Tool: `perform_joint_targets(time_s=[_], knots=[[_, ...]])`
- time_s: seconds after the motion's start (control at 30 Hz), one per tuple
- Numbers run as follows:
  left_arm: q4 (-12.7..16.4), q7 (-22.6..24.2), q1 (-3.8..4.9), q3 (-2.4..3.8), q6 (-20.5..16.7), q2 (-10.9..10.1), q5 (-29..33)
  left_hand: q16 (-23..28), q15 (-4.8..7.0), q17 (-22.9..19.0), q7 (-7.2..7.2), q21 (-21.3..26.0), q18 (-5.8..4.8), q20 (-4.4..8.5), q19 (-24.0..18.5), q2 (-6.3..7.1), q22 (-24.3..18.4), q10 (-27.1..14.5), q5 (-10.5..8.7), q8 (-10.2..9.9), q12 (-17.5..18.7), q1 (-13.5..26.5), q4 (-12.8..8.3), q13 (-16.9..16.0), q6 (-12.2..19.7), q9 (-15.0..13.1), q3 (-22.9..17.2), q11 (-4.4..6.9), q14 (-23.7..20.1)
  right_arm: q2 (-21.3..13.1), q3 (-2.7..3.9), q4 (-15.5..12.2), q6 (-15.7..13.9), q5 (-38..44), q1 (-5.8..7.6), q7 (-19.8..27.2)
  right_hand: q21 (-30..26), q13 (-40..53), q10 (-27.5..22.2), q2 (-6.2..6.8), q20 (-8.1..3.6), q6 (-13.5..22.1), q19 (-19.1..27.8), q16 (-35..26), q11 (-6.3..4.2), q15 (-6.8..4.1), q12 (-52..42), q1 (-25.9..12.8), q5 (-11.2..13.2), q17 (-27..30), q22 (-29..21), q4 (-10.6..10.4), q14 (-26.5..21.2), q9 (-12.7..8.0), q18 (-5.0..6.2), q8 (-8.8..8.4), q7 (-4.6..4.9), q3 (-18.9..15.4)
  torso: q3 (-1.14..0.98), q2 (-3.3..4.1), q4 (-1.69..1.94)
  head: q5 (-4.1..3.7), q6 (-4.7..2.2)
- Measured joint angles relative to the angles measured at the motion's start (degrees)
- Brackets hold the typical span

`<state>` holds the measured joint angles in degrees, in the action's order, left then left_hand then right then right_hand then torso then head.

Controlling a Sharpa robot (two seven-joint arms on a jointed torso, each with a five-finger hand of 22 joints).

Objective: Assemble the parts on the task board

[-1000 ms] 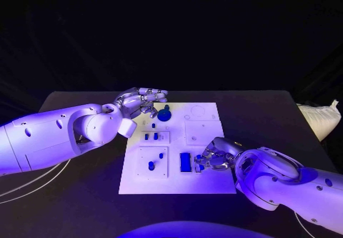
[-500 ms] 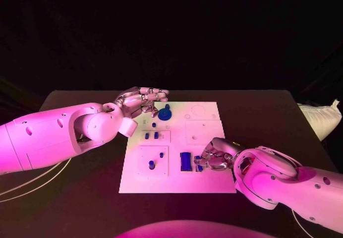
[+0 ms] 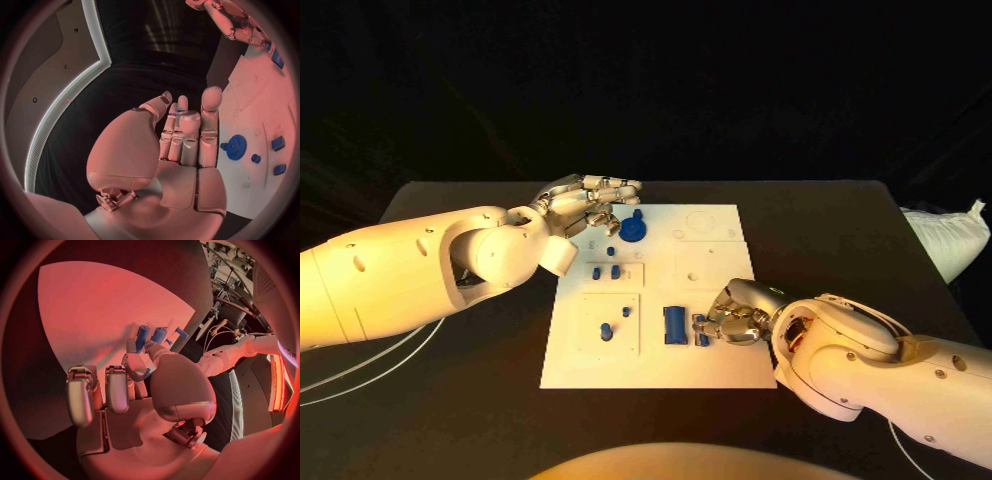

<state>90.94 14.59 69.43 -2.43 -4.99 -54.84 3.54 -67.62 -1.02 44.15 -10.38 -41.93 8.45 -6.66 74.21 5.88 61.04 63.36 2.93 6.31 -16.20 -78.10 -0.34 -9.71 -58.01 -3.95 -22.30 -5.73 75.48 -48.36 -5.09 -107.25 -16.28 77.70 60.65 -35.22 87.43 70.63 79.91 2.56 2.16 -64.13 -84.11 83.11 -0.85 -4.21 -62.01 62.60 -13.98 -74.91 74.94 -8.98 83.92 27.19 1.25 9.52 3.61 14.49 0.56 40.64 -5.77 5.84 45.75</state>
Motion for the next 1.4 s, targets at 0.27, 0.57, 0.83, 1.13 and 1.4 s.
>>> perform_joint_targets(time_s=[0.27,0.57,0.83,1.13,1.4], knots=[[-0.02,-0.08,0.00,-0.01,0.05,0.04,-0.02,0.00,0.00,0.00,0.00,0.00,0.00,0.00,0.00,0.00,0.00,0.00,0.00,0.00,0.00,0.00,0.00,0.00,0.00,0.00,0.00,0.00,0.00,0.04,-0.01,0.07,0.11,0.00,-0.01,-0.05,0.00,-0.14,0.00,0.98,0.00,0.00,0.00,0.00,0.00,0.00,0.46,-1.77,1.41,0.00,-0.01,-3.27,0.00,0.08,0.00,0.00,0.00,-5.33,0.00,-0.02,-0.03,-0.03,-0.03],[-0.03,-0.16,0.00,-0.01,0.08,0.03,-0.03,0.00,0.00,0.00,0.00,0.00,0.00,0.00,0.00,0.00,0.01,0.00,0.00,0.00,0.00,0.00,0.00,0.01,0.00,0.01,0.00,0.00,0.00,-0.09,-0.01,-0.03,0.17,0.00,-0.01,-0.05,0.00,-0.03,0.00,0.98,0.01,0.00,0.00,0.00,0.00,0.00,0.46,-1.76,1.93,-0.04,-0.01,-4.13,0.00,0.11,0.00,0.00,0.00,-7.01,0.00,-0.02,-0.02,-0.19,-0.03],[-0.08,-0.24,0.00,-0.02,0.14,-0.02,-0.04,0.00,0.00,0.00,0.00,0.00,0.00,0.00,0.00,0.00,0.01,0.00,0.00,0.00,0.00,0.00,0.00,-0.04,0.00,0.01,0.00,0.00,0.00,-1.63,-0.01,-1.00,0.18,0.02,-0.05,0.17,0.00,0.15,0.00,0.76,0.01,0.00,0.00,0.00,0.00,0.00,0.46,2.44,4.38,-0.03,-0.02,-3.13,0.00,0.25,0.00,-0.01,0.00,-9.90,-0.01,-0.02,-0.02,-0.19,-0.02],[-0.44,-0.44,0.00,-0.07,0.18,-0.07,-0.17,0.00,0.00,0.01,0.00,0.00,0.00,0.00,0.00,0.00,0.01,0.00,0.00,0.00,0.00,0.00,0.00,-0.04,0.00,0.01,0.00,0.00,0.00,-2.40,-0.02,-1.43,1.05,-0.10,-0.24,1.03,0.00,0.22,0.00,0.59,0.01,0.01,0.00,0.00,0.00,0.00,0.46,3.80,6.68,-0.03,-0.02,-2.94,0.00,0.30,0.00,-0.01,0.00,-11.98,-0.03,-0.03,-0.07,-0.16,-0.10],[-0.57,-0.67,0.00,-0.10,0.23,-0.03,-0.42,0.00,0.00,-0.17,0.00,0.22,0.00,0.00,0.00,0.00,0.01,-0.21,0.00,0.00,0.00,0.00,0.00,-0.03,0.00,0.01,0.00,0.21,0.00,-2.34,-0.02,-1.22,1.80,-0.34,-0.29,1.50,0.00,0.39,0.00,0.18,0.01,0.01,0.00,0.00,0.00,0.00,0.46,4.21,6.68,-0.02,-0.03,-3.10,0.00,0.29,0.00,-0.01,0.01,-12.15,-0.01,-0.03,0.01,-0.27,-0.18]])
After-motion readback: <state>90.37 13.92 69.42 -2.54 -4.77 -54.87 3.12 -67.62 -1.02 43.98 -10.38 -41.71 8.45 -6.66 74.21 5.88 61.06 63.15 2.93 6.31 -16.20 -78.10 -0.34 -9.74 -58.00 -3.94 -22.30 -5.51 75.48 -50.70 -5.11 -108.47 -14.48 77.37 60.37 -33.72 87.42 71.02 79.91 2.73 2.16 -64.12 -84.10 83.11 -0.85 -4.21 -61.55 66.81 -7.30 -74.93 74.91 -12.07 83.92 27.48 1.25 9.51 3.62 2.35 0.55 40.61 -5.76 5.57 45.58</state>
